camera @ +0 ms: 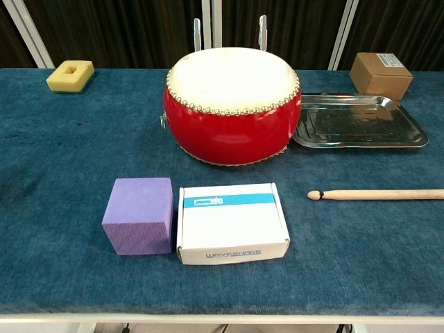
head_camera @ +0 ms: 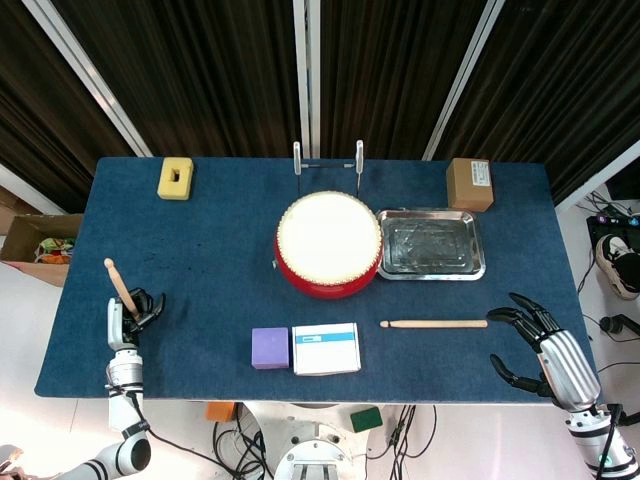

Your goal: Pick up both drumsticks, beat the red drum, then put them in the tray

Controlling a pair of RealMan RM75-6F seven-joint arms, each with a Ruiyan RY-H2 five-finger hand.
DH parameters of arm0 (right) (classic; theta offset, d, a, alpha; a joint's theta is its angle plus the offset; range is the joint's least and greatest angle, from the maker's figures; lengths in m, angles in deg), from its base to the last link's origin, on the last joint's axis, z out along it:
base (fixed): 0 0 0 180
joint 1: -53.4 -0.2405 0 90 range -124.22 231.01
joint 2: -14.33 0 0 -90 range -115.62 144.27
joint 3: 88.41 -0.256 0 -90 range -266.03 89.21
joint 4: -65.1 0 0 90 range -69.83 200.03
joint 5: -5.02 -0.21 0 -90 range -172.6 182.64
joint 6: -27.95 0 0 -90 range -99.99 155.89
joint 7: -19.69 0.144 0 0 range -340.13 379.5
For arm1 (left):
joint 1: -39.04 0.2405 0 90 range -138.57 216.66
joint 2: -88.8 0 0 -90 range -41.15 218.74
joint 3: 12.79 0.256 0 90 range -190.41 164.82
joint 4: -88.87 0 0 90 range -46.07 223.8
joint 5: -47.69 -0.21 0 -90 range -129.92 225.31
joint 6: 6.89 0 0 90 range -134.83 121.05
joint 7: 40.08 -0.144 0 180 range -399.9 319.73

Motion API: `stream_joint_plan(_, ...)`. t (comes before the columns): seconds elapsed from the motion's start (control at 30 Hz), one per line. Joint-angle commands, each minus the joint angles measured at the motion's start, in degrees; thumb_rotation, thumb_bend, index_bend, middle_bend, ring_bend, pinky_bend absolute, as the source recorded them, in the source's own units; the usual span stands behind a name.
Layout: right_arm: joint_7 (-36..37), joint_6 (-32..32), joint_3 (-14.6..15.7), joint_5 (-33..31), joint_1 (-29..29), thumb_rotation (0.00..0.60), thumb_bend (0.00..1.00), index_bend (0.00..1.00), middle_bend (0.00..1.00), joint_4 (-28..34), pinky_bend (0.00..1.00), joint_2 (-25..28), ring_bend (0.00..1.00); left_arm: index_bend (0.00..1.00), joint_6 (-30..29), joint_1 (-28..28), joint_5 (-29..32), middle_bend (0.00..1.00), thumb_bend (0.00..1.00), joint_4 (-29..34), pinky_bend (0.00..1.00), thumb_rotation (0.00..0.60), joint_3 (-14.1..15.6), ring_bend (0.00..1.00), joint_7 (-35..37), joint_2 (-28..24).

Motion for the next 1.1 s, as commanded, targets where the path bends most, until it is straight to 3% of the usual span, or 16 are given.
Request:
stream_joint_plan(0.03, 0.1, 0.2, 0.1, -0.2, 0.1, 0.6, 0.33, 0.31, 0.31, 0.0, 0.2, 0.2, 0.09, 0.95, -1.6, -1.0, -1.5, 1.0, 0.58, -3.7, 1.0, 0.6, 0.3, 1.0, -3.0, 0.9)
stream_joint_plan(0.27, -4.0, 7.9, 1.5, -4.3, -1.1, 0.6, 0.33, 0.31, 0.31, 3.2, 0.21, 2.8, 0.1, 1.0, -6.5, -2.2, -7.4, 1.0, 0.64, -9.2, 1.0, 0.6, 4.3, 1.0, -14.5, -0.5)
stream_joint_plan(0.47, -14.5, 18.3, 0.2, -9.9, -4.8, 0.6, 0.34, 0.31, 0.33, 5.6, 0.25, 1.6, 0.13, 1.0, -12.8, -2.6, -12.3, 1.0, 0.64, -7.4, 1.0, 0.6, 6.9, 1.0, -31.6, -5.8)
stream_joint_plan(0.67, -29.9, 26.9, -4.0, -18.2, -9.6, 0.6, 0.34, 0.33, 0.34, 4.8, 0.26, -4.9, 0.13, 1.0, -15.0, -3.0, -15.4, 1.0, 0.64, 3.5, 1.0, 0.6, 8.5, 1.0, -48.9, -14.0)
stream_joint_plan(0.8, -40.4, 28.7, -6.3, -22.7, -11.7, 0.6, 0.34, 0.34, 0.34, 1.7, 0.26, -10.4, 0.13, 1.0, -14.7, -3.4, -16.6, 1.0, 0.64, 11.6, 1.0, 0.6, 9.3, 1.0, -58.7, -18.6)
stream_joint_plan(1.1, -52.5, 31.5, -7.8, -28.5, -15.4, 0.6, 0.34, 0.41, 0.29, -5.6, 0.26, -22.1, 0.08, 1.0, -12.3, -3.9, -16.8, 1.0, 0.64, 27.6, 1.0, 0.6, 9.9, 1.0, -71.6, -25.5)
